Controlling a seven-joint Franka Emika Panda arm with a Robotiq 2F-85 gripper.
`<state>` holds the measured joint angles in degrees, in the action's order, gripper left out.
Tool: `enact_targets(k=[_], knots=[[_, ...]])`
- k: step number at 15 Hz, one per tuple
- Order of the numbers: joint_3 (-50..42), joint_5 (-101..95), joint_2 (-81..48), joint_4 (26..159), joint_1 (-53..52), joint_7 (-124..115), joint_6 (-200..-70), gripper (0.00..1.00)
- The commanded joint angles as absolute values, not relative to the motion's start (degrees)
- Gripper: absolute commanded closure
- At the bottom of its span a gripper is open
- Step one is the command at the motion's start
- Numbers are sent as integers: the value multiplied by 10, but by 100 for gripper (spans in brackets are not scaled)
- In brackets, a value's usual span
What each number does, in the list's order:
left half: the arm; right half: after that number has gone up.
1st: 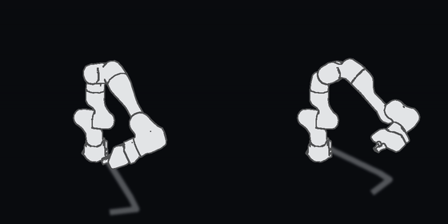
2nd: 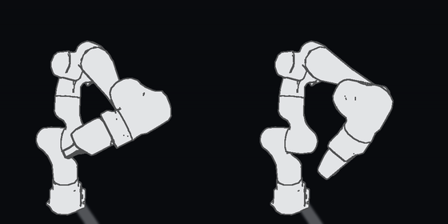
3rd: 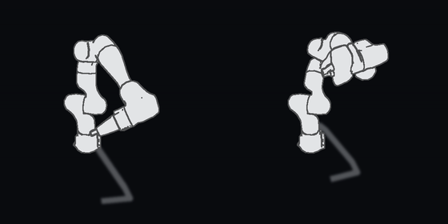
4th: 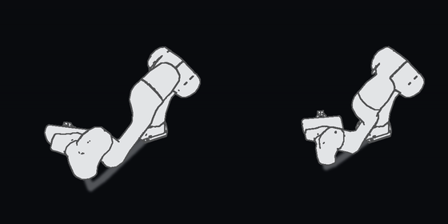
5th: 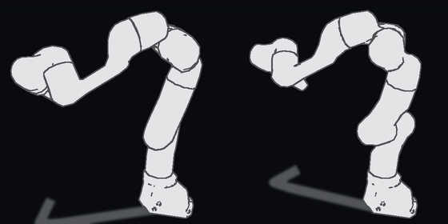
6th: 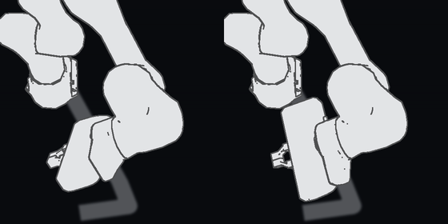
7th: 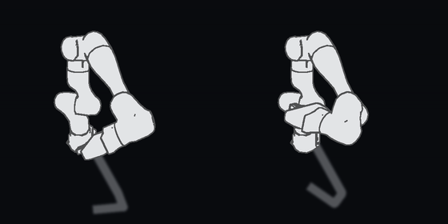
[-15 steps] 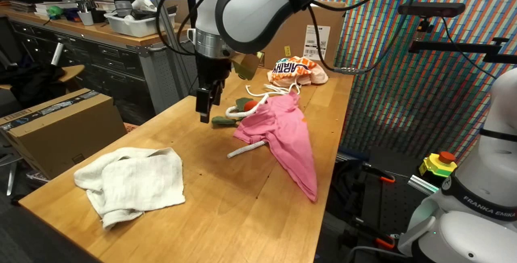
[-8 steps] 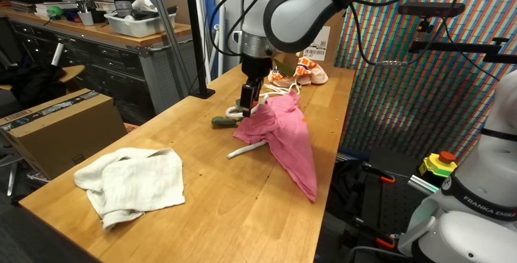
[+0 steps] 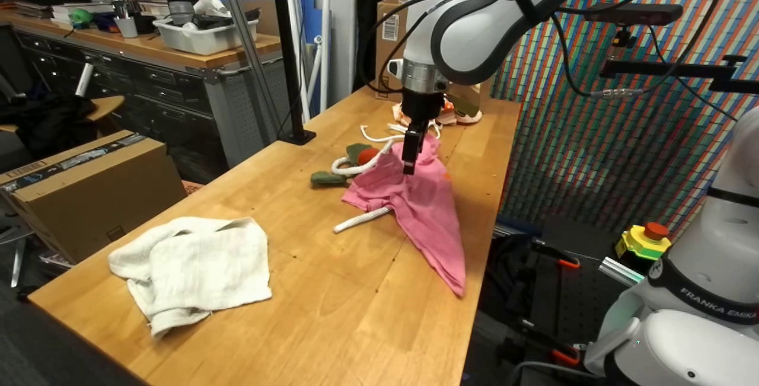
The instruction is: Move the peach shirt to the right, move the white towel and pink shirt to the left, move the radish backwards, move the long white rope to the right
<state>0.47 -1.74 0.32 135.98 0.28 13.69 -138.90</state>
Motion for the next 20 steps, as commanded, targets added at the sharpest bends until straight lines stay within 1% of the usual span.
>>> enact_targets(k=[1,5,15,20], knots=[[-4,5,51,1408,6,161,-1395,0],[-9,19,60,1436,4,158,-1404,0],[-9,51,38,1459,1,213,-1418,0],[-9,108,31,1463,-7,352,-1414,0]])
